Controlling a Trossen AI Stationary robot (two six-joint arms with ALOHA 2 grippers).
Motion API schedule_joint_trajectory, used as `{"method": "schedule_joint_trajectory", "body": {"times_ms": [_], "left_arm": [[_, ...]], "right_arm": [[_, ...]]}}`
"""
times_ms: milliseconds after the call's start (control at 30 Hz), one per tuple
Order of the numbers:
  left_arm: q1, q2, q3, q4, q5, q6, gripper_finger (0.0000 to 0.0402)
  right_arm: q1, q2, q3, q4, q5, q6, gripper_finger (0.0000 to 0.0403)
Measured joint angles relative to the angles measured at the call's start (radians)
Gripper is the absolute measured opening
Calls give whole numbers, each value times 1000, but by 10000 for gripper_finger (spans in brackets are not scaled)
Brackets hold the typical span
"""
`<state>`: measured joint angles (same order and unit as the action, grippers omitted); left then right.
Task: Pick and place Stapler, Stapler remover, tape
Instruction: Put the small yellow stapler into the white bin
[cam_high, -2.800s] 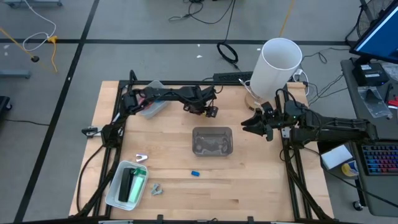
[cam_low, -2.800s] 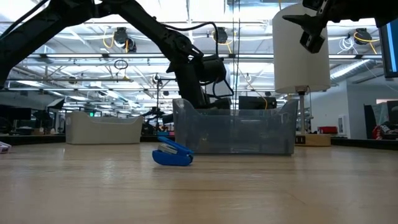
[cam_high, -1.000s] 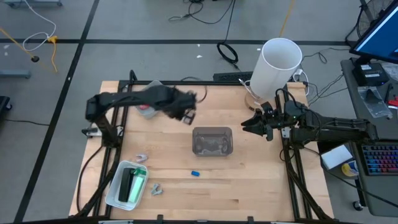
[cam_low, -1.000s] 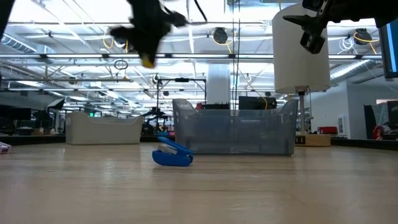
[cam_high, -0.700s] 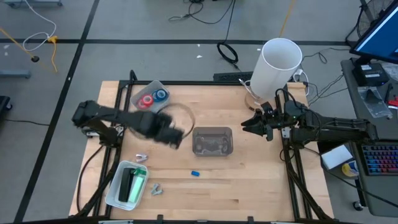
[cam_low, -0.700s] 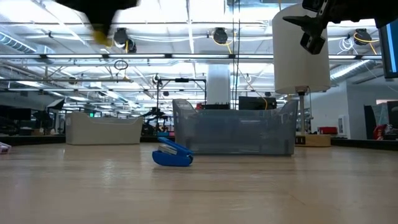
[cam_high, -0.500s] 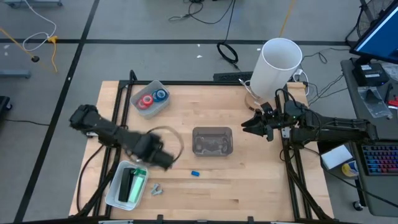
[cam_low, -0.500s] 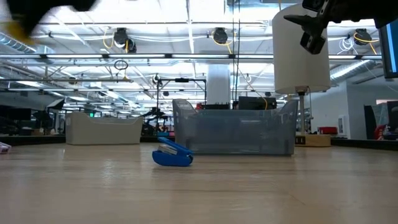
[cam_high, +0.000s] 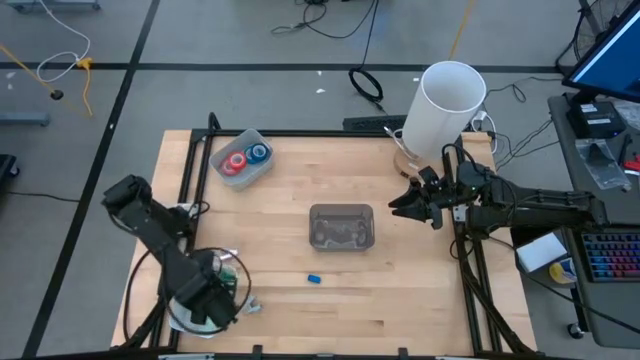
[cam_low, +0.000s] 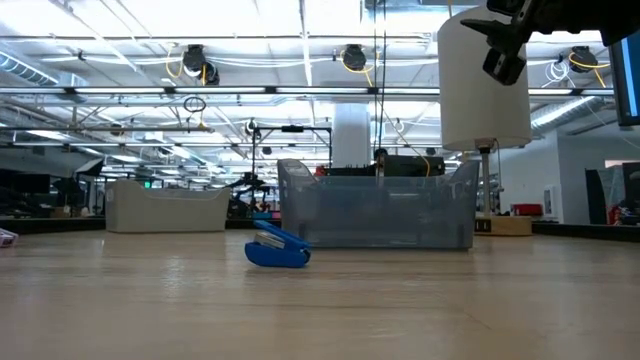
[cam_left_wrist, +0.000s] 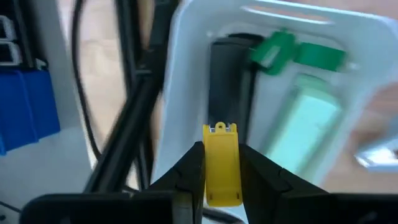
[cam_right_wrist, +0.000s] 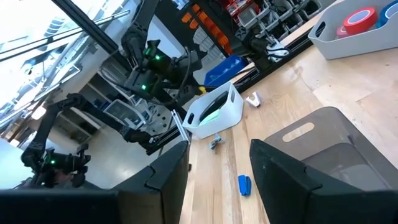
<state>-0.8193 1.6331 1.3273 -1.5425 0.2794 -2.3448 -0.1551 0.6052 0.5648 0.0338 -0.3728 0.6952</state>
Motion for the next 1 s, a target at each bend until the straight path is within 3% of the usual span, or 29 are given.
{"method": "schedule_joint_trajectory", "body": {"times_ms": [300, 567, 800, 1000], "left_arm": [[16, 1, -156, 157, -26, -17, 81], [65, 1, -225, 191, -104, -4, 81], [96, 1, -315, 334, -96, 56, 85], [114, 1, -323, 343, -108, 77, 86]], "right_arm": [[0, 0, 0, 0, 0, 3, 167], [0, 0, 0, 0, 1, 24, 167], [0, 0, 0, 0, 1, 43, 167], [0, 0, 0, 0, 2, 46, 167]]}}
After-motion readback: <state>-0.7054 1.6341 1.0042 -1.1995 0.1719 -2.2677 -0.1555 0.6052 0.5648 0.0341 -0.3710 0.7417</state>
